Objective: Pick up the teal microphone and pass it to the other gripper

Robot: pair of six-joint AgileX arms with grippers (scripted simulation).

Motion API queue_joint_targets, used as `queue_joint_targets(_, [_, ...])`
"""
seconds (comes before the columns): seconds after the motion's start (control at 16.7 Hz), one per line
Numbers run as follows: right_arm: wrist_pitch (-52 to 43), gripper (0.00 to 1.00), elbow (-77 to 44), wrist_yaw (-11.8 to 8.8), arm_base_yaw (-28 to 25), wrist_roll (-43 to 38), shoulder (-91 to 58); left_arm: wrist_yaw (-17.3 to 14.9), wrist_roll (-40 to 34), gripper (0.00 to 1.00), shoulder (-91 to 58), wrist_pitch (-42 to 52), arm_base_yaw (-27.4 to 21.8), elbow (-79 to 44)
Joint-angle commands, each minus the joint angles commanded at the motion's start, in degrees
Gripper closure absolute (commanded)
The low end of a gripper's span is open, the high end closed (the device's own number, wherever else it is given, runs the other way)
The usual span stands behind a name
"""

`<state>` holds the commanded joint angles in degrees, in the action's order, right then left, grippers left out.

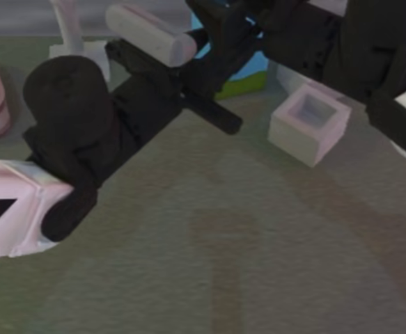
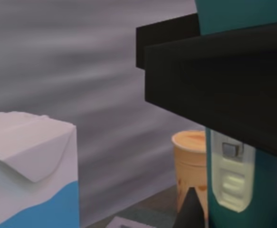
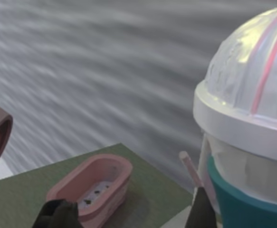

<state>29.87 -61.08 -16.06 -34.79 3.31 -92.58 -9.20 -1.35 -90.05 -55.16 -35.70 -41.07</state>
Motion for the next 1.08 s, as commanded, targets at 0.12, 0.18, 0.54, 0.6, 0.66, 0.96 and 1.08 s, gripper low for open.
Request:
queue_joint_targets(0.12, [0.0,1.0,0.0,0.0,0.0,0.0,0.0,0.0,0.0,1.0,0.0,0.0,0.0,0.0])
queue_joint_targets(0.18, [0.0,1.0,0.0,0.0,0.0,0.0,0.0,0.0,0.0,1.0,0.0,0.0,0.0,0.0])
queue_joint_targets(0.54, [0.0,1.0,0.0,0.0,0.0,0.0,0.0,0.0,0.0,0.85,0.0,0.0,0.0,0.0])
queue_joint_targets(0.6, [0.0,1.0,0.0,0.0,0.0,0.0,0.0,0.0,0.0,0.77,0.0,0.0,0.0,0.0])
queue_joint_targets(0.66, [0.0,1.0,0.0,0.0,0.0,0.0,0.0,0.0,0.0,0.7,0.0,0.0,0.0,0.0])
queue_joint_targets(0.96, [0.0,1.0,0.0,0.0,0.0,0.0,0.0,0.0,0.0,0.32,0.0,0.0,0.0,0.0])
queue_joint_targets(1.08, [0.0,1.0,0.0,0.0,0.0,0.0,0.0,0.0,0.0,0.17,0.0,0.0,0.0,0.0])
